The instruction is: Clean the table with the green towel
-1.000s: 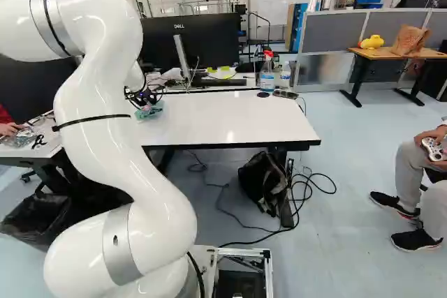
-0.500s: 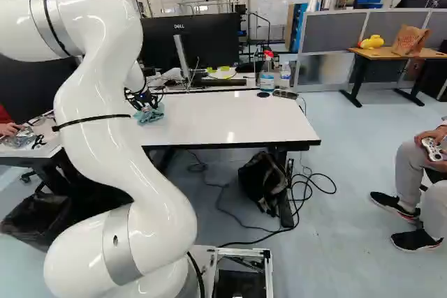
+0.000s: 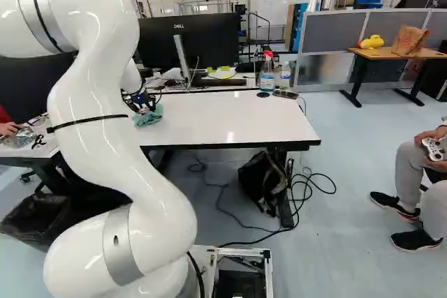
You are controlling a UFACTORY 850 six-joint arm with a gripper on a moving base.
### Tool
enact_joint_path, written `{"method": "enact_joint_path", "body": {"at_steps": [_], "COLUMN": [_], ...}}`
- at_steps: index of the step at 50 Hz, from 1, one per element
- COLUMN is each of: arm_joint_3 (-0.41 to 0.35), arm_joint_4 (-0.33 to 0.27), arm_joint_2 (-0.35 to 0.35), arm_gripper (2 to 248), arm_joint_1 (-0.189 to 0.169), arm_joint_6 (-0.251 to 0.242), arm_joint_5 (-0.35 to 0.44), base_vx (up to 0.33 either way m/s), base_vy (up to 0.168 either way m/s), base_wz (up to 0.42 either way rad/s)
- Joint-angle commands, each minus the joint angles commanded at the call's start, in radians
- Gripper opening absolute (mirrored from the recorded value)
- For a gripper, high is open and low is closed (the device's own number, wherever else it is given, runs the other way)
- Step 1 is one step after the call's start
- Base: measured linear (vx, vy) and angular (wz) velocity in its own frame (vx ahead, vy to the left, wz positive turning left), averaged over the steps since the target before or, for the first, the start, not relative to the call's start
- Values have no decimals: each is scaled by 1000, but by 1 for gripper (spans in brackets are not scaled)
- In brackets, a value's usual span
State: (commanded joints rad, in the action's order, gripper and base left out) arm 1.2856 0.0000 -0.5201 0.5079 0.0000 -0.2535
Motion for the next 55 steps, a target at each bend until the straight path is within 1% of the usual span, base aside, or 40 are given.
{"method": "enact_joint_path", "body": {"at_steps": [7,14,39,55], "arm_joint_3": [-35,-58,-119,-139], "arm_joint_4": [0,0,0,0], "arm_joint_2": [25,43,88,103], "arm_gripper": [51,51,51,51], "arm_joint_1": [5,-6,-73,-121], "arm_joint_6": [0,0,0,0], "arm_joint_5": [0,0,0,0], "base_vx": [0,0,0,0], "base_vy": [0,0,0,0], "base_wz": [0,0,0,0]}}
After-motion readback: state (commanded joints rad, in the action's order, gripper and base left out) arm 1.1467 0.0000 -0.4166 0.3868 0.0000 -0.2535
